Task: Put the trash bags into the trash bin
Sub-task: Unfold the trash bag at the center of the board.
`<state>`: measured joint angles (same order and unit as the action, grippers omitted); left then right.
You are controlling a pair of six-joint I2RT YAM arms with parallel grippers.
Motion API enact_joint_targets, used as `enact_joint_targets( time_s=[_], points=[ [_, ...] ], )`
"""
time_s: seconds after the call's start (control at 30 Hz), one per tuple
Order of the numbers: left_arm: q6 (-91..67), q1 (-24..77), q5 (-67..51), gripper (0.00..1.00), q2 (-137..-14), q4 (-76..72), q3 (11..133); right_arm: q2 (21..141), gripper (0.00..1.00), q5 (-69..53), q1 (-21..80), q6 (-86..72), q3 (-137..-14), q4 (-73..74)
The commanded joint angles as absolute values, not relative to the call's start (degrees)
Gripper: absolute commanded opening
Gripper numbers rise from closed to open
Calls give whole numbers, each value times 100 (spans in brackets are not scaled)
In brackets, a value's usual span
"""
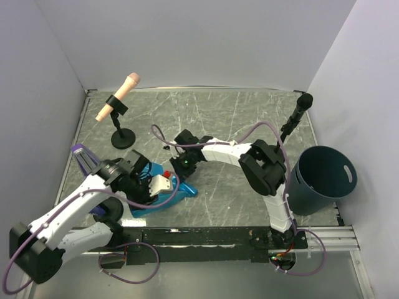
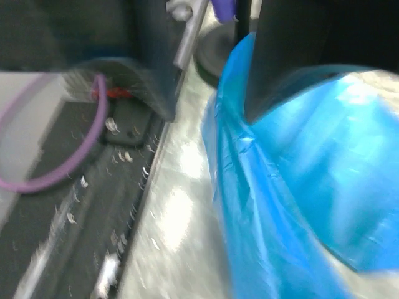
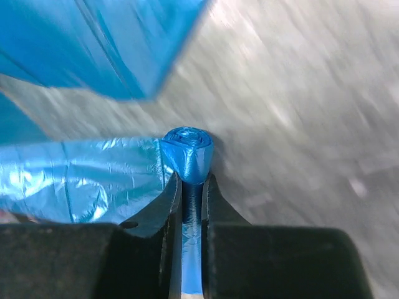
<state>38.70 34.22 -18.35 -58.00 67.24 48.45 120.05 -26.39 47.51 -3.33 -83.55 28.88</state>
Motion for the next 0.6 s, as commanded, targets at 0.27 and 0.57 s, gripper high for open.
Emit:
enact_joint_targets(
  time_s=[0.27, 0.57],
  points=[
    [2586, 3410, -2900, 78, -5253, 2376, 5017, 9423, 0, -1178, 3929, 1608, -7461, 3902],
    [1978, 3401, -3365, 87, -6933, 624, 6273, 8518, 0, -1256, 3542, 1389, -8700, 3946]
  ],
)
